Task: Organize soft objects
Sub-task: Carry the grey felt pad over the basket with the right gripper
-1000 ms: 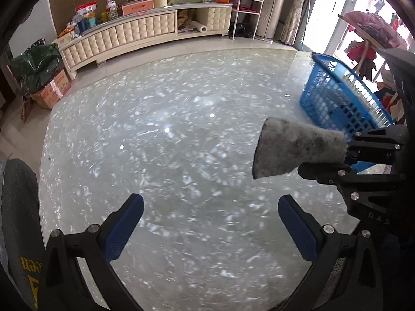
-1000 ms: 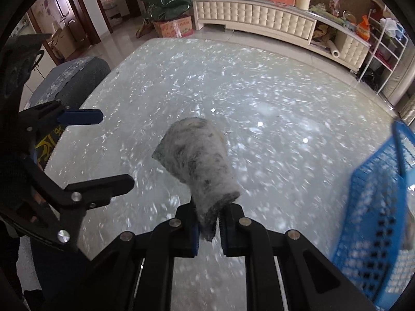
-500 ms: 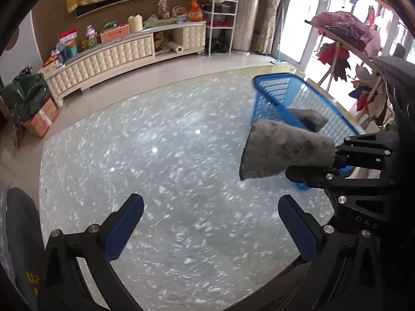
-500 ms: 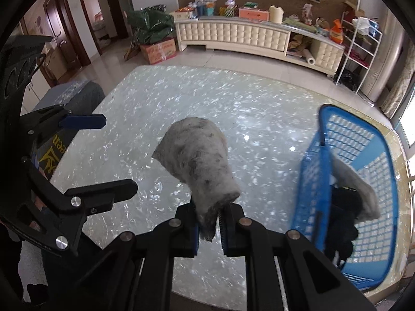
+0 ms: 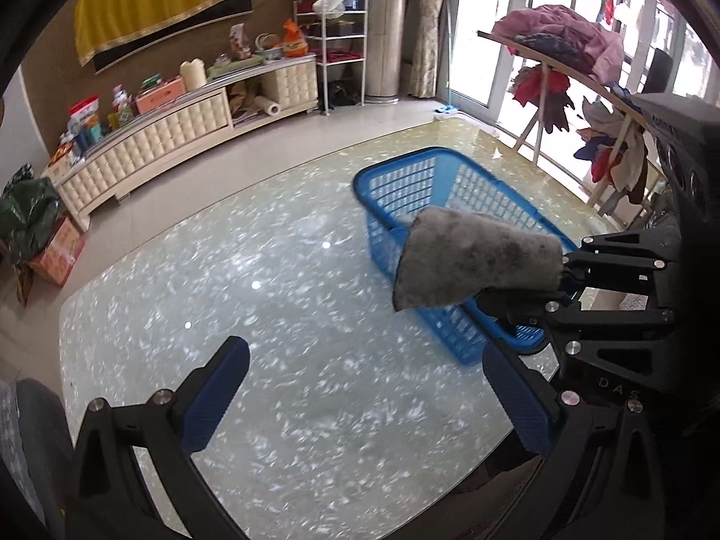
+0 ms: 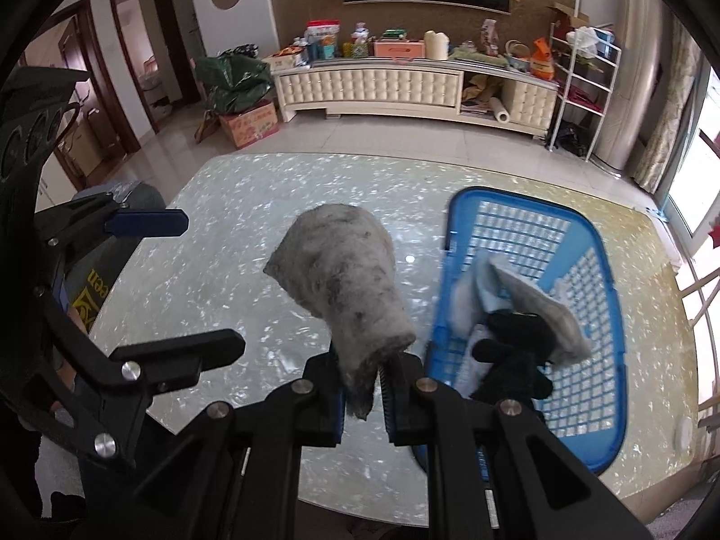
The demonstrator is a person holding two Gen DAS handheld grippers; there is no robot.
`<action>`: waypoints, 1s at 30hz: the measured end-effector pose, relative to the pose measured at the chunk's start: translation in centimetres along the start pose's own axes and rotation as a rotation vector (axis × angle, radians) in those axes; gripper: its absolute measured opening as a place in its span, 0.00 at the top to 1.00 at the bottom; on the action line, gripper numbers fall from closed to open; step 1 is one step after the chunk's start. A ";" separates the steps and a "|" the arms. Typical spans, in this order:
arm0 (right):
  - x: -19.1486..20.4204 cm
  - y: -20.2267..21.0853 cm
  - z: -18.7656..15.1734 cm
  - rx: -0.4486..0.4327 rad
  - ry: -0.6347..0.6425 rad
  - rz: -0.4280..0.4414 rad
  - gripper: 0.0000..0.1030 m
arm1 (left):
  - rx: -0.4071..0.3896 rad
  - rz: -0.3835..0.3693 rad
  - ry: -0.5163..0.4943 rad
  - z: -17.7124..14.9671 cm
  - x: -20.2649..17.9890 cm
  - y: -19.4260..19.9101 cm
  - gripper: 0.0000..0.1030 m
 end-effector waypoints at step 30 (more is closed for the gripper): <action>-6.5 0.1 -4.2 0.062 -0.186 -0.057 0.88 | 0.099 -0.076 -0.092 4.4 -7.7 -8.5 0.00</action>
Point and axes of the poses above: each gripper's, at about its wrist camera, not at the fingertips, and y roughly against the way its jaws point, x to its left, z to its top, the point moved 8 cm from there along -y, roughly the way its jaws point, and after that the axes turned 15 degrees about y, right-handed, at the moved point
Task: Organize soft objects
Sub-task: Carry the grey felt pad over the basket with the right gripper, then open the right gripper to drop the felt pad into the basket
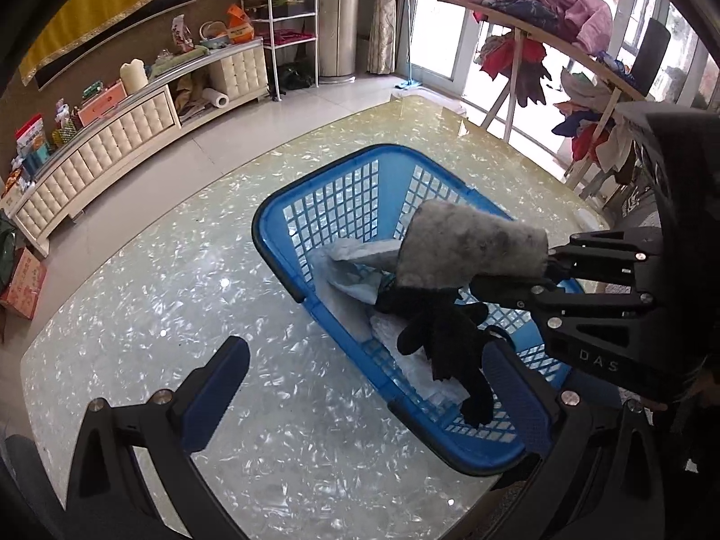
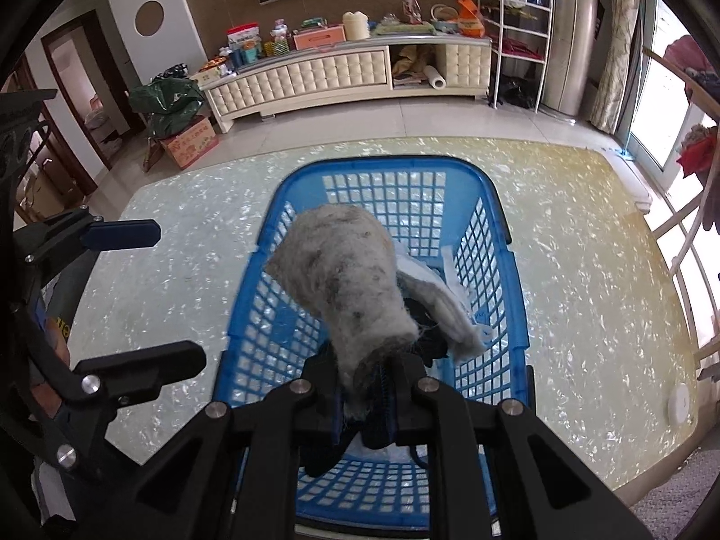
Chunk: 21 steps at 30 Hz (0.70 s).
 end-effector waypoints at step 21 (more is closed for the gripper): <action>-1.3 -1.3 -0.7 0.067 -0.063 -0.058 0.29 | 0.036 -0.001 0.006 0.2 1.1 -3.0 0.00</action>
Point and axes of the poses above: each gripper's, at about its wrist camera, not at the fingertips, and y roughly against the way its jaws point, x to its left, z to its top, the point moved 8 cm from there along -y, roughly the way its jaws point, and after that the axes turned 15 degrees about y, right-handed, at the moved point
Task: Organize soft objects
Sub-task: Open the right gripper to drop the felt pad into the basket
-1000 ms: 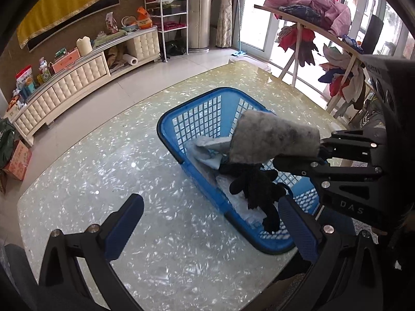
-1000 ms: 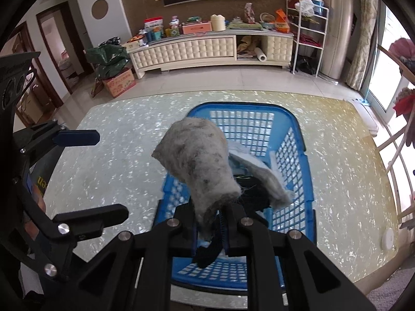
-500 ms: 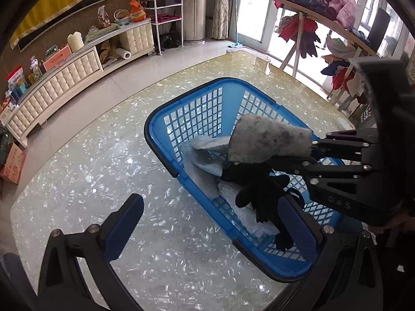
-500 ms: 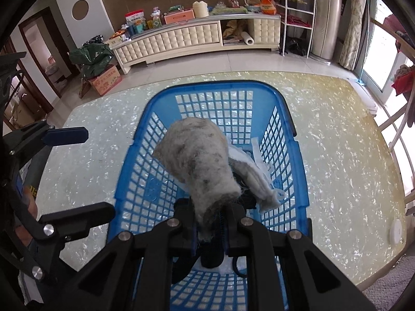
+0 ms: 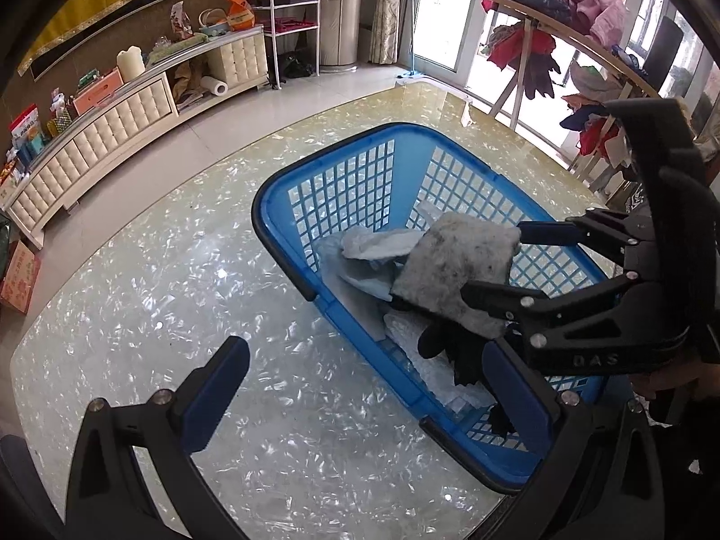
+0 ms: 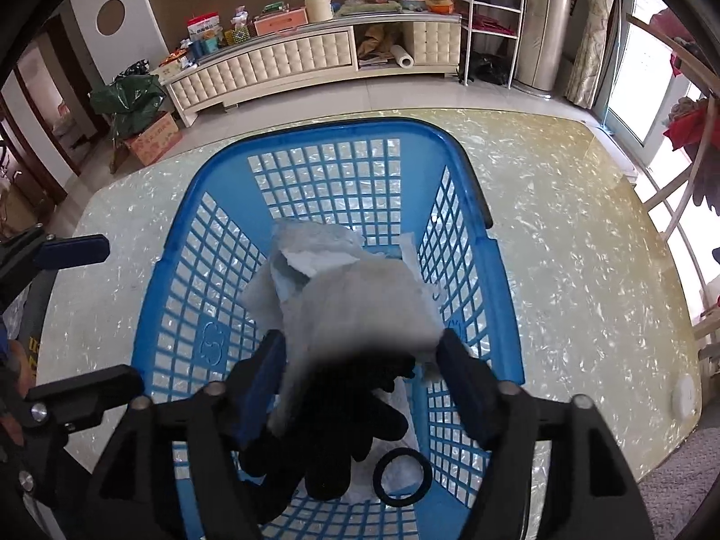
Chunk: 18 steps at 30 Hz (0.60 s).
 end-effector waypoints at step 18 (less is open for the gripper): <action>2.6 6.2 -1.0 -0.098 0.006 -0.050 0.00 | -0.157 0.072 0.097 -2.4 2.6 5.8 0.00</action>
Point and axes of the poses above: each gripper's, at about its wrist camera, not at the fingertips, and y roughly against the way its jaws point, x to its left, z to its top, the point moved 8 cm from there along -y, roughly the way its jaws point, and after that the axes turned 15 degrees about y, right-handed, at the moved point
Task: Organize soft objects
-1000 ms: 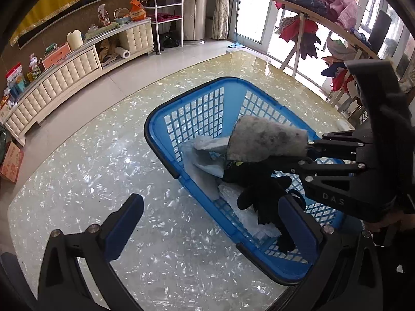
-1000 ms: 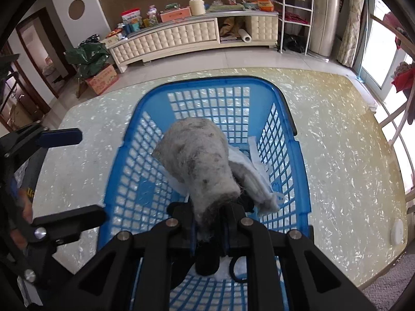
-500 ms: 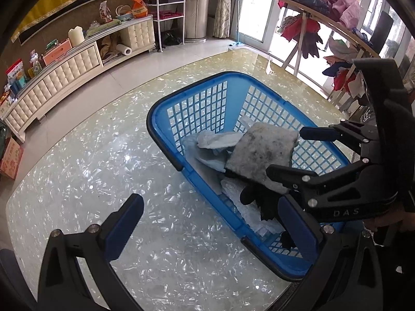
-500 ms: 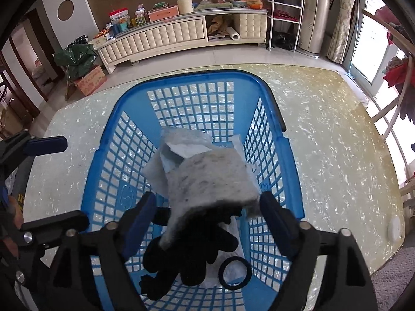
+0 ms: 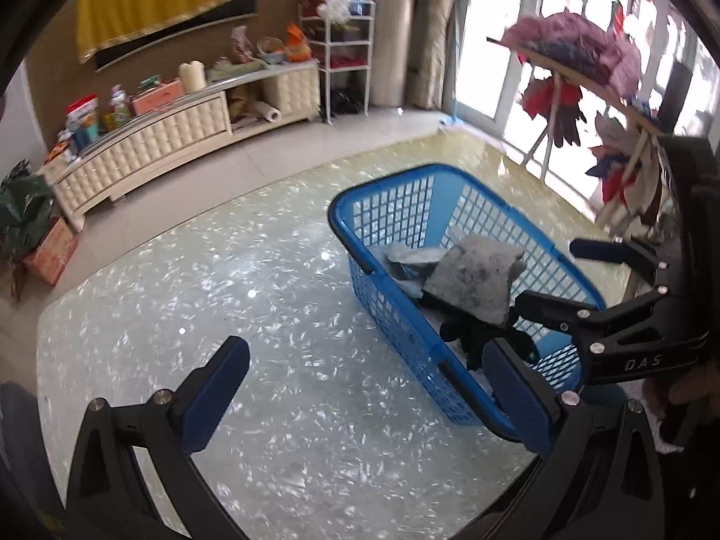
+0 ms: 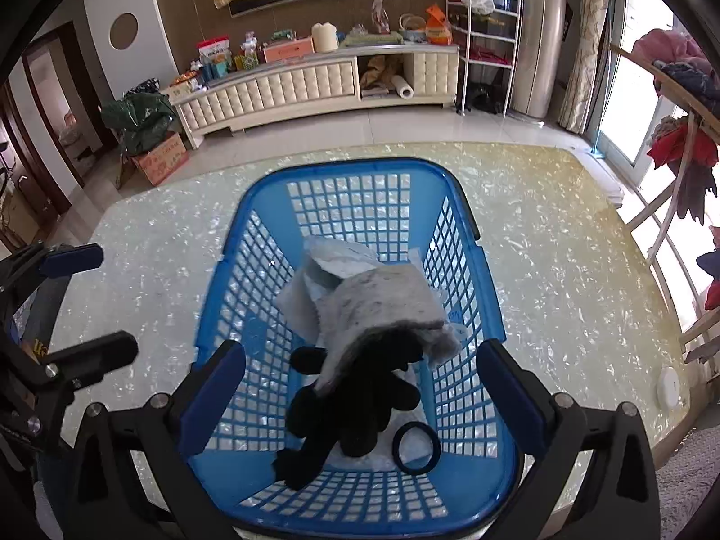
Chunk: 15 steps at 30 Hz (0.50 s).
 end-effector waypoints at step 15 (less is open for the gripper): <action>4.9 3.7 1.1 -0.137 0.058 0.009 0.00 | -0.251 0.080 0.156 -2.0 3.2 8.5 0.00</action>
Point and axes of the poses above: each gripper's, at about its wrist camera, not at the fingertips, and y roughly against the way its jaws point, x to its left, z to its top, the point moved 8 cm from there along -y, roughly the way its jaws point, and after that the axes turned 15 degrees about y, right-handed, at the moved point
